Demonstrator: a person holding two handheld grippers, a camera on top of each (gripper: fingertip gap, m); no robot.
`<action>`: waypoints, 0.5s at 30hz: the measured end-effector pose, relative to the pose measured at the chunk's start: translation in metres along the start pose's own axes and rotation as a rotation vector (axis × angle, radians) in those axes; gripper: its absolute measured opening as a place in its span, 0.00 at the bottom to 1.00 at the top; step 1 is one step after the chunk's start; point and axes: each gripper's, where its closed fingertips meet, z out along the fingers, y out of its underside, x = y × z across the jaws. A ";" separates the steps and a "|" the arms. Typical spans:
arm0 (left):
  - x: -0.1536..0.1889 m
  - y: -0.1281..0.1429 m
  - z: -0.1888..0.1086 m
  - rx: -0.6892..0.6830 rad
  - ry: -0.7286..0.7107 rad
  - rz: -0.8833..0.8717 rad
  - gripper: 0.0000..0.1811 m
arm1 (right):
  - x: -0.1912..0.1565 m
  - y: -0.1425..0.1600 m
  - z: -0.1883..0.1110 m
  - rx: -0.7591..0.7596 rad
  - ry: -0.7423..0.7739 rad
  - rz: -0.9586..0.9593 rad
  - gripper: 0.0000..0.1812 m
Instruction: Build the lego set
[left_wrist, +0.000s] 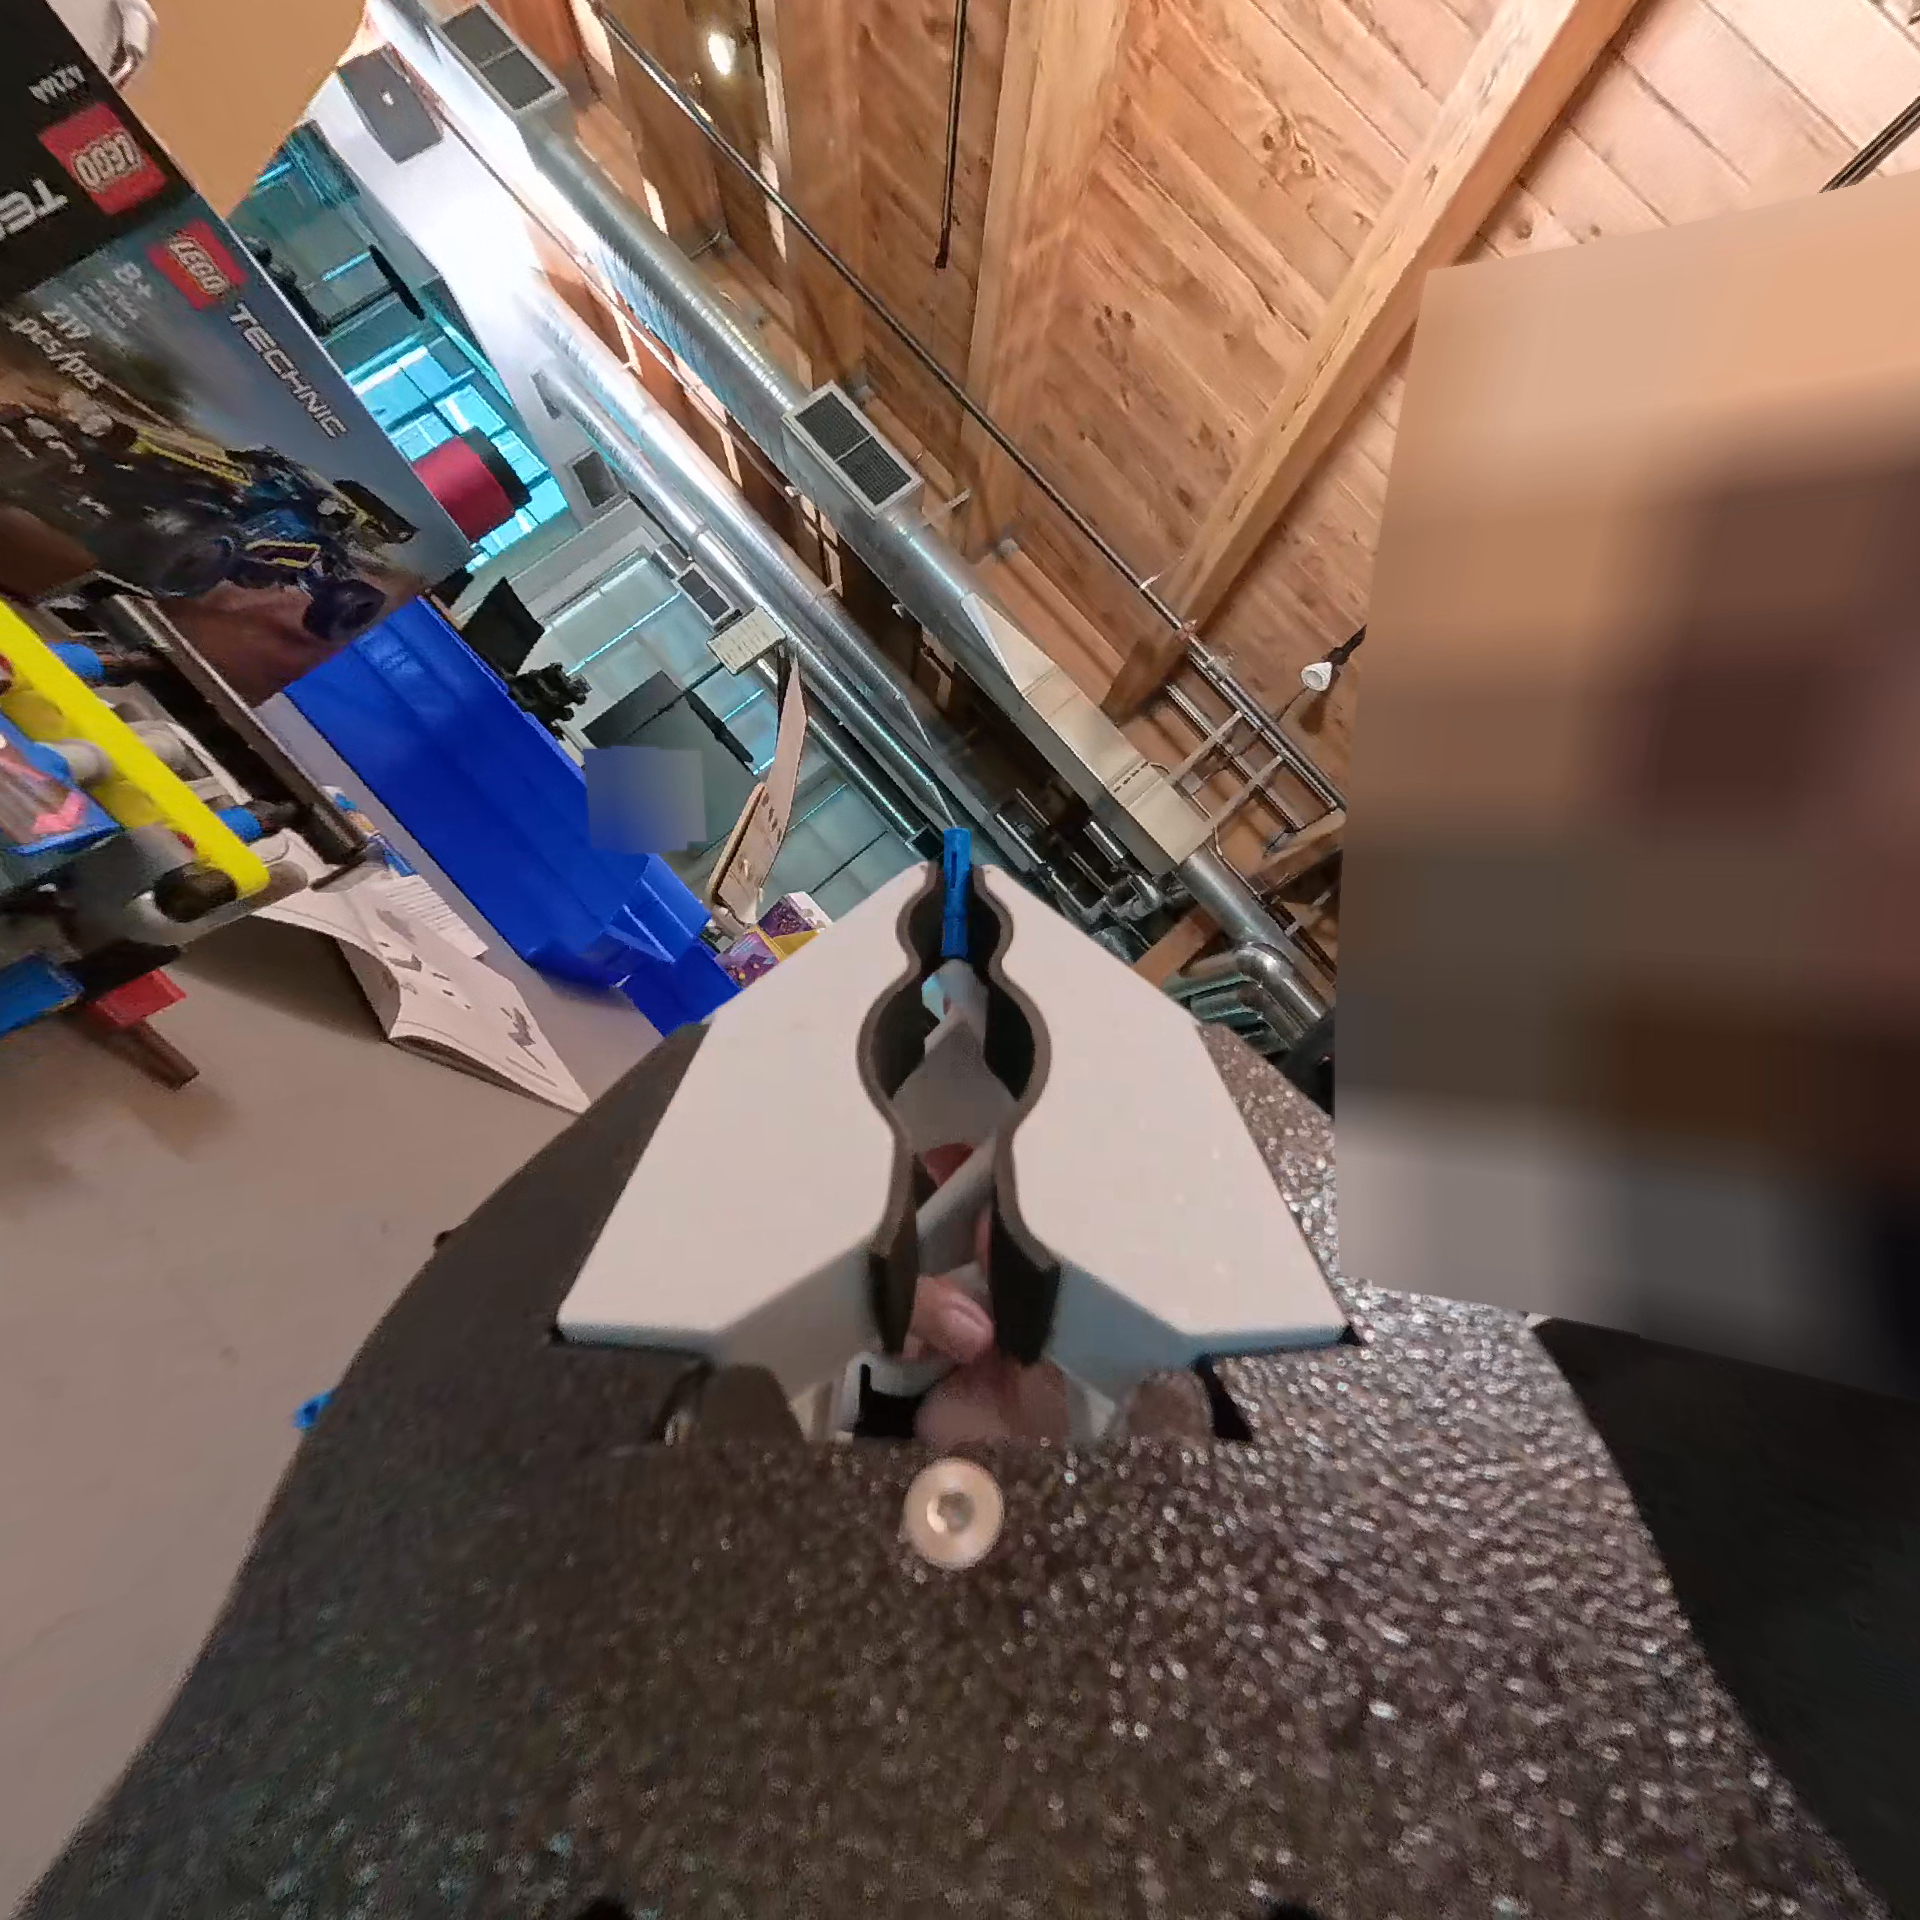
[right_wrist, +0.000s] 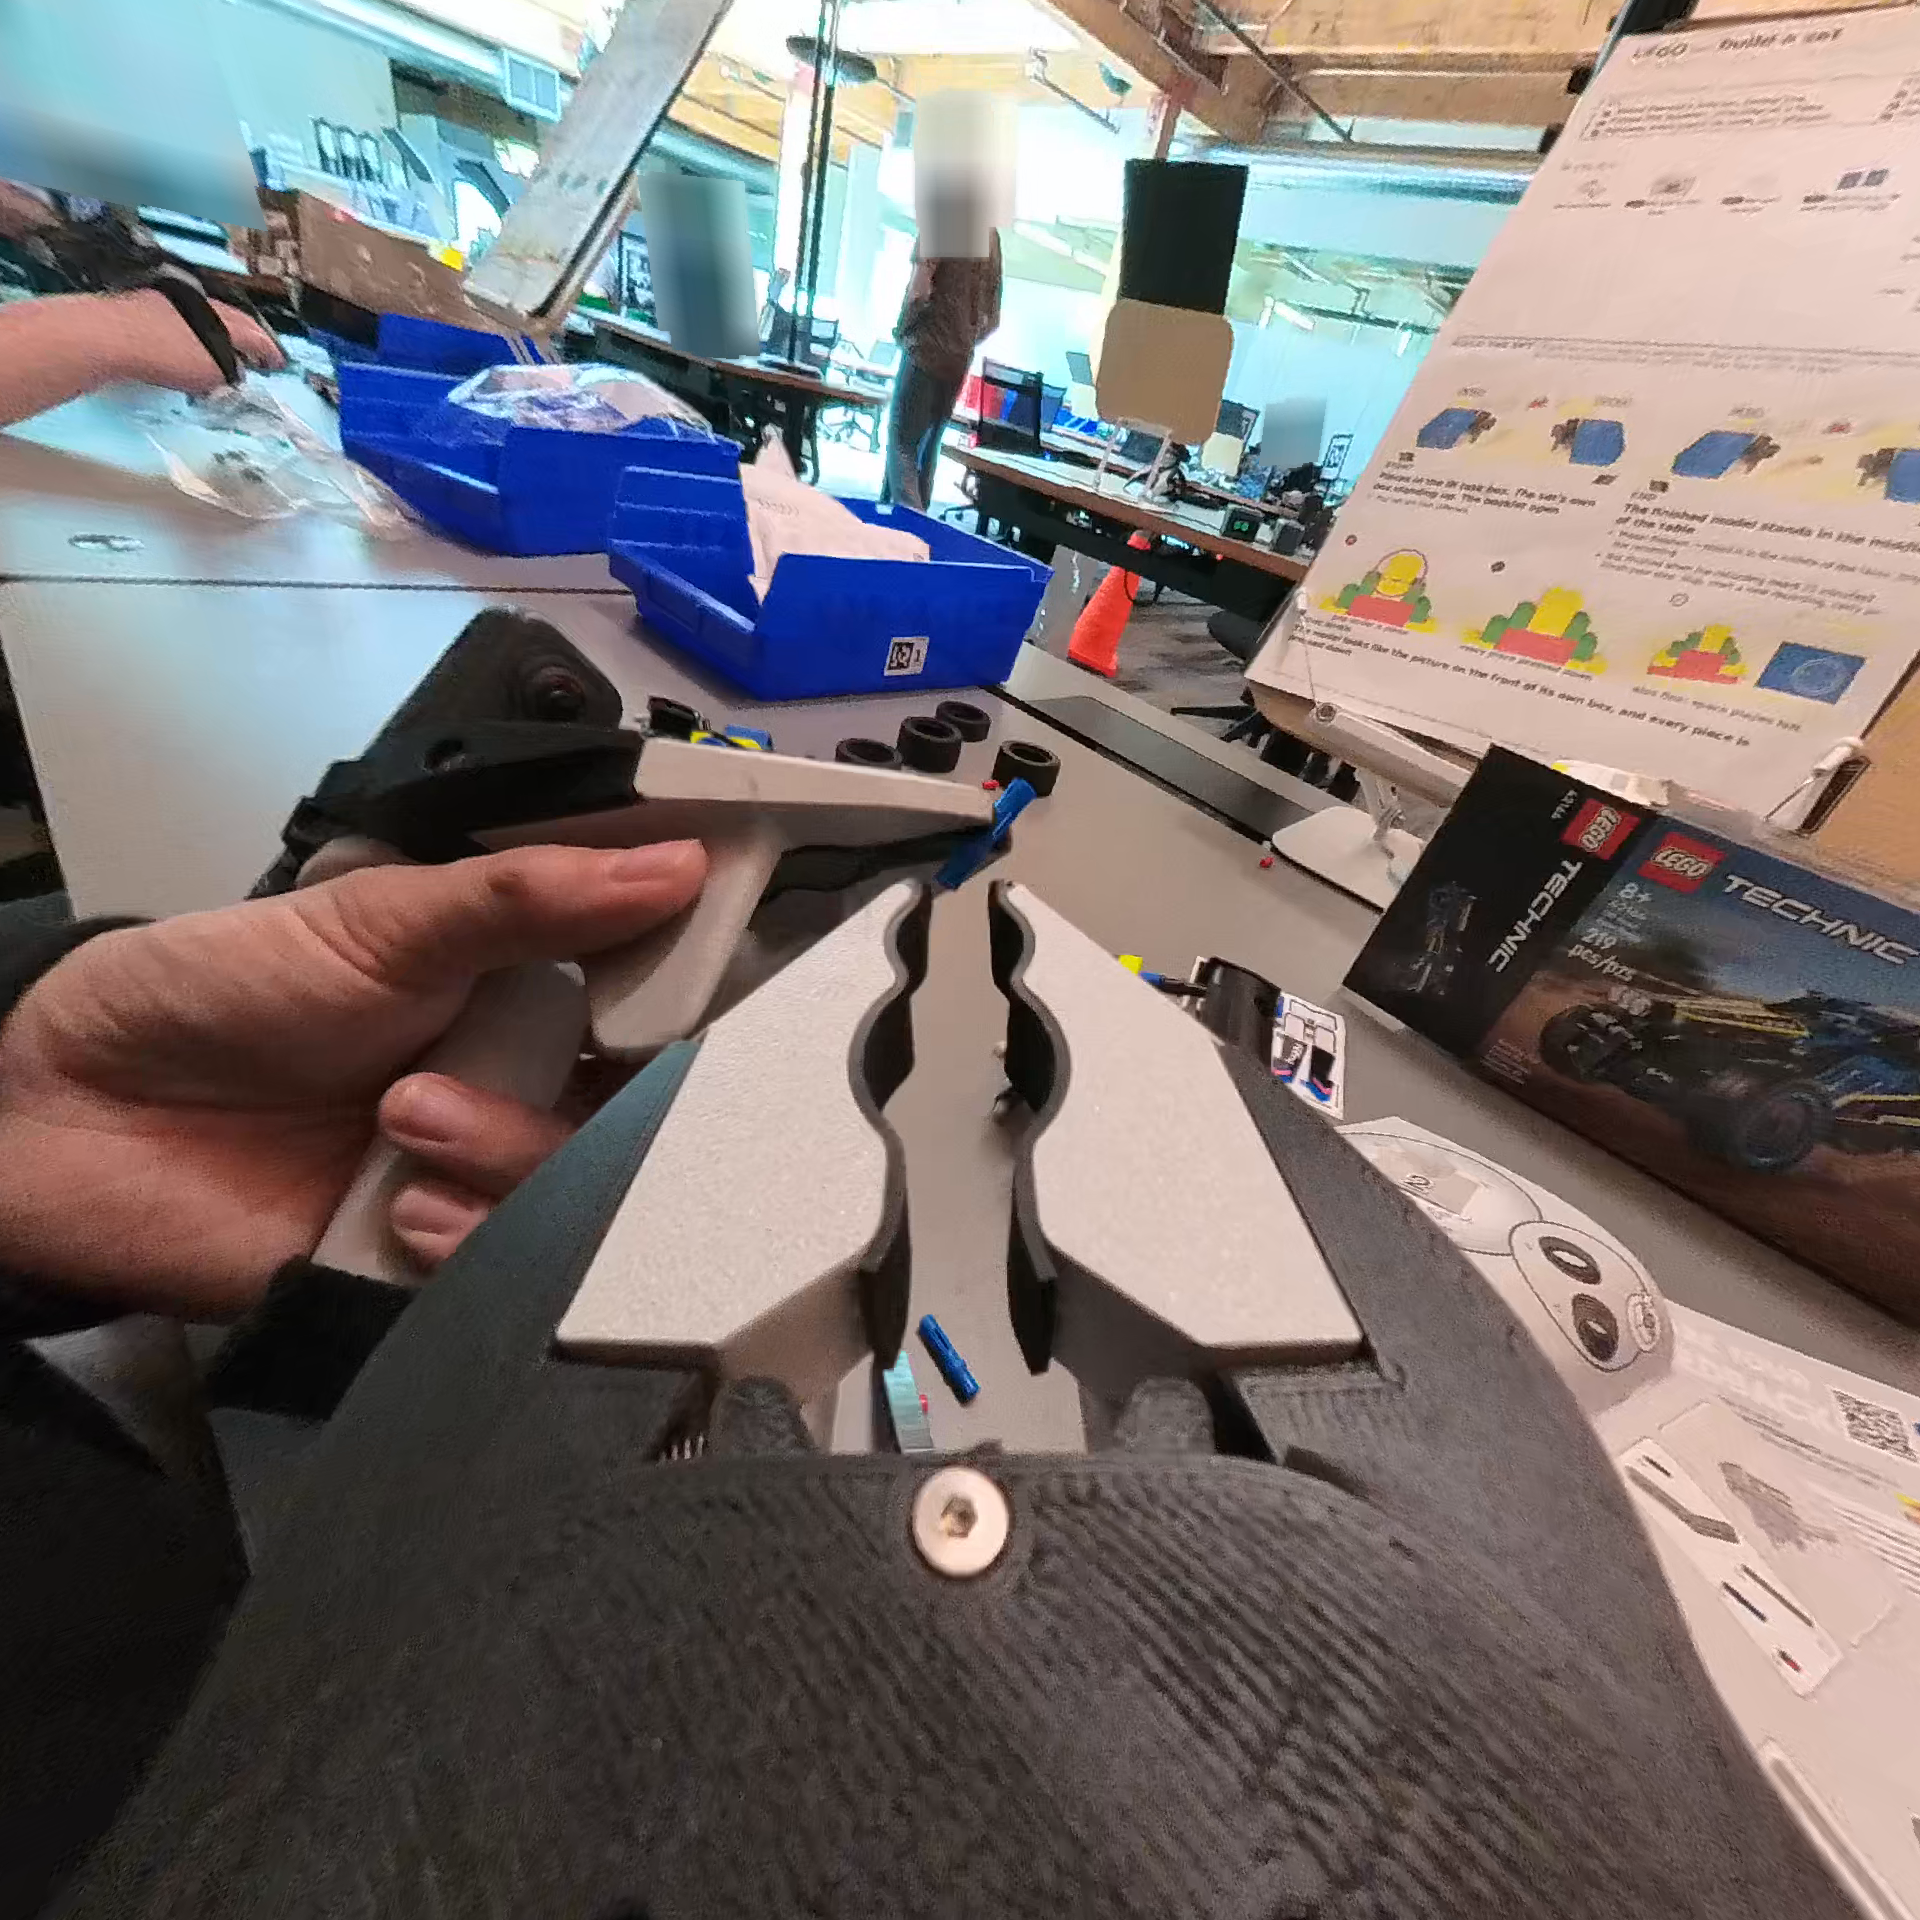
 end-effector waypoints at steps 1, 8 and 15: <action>0.001 0.000 0.000 0.005 0.002 0.000 0.01 | -0.002 0.000 0.000 0.004 -0.009 -0.006 0.03; 0.000 0.000 -0.005 -0.030 -0.027 0.163 0.01 | -0.003 -0.002 -0.004 0.017 0.015 -0.061 0.03; -0.001 0.003 -0.006 -0.019 -0.026 0.164 0.01 | -0.004 -0.002 0.000 0.032 0.004 -0.024 0.04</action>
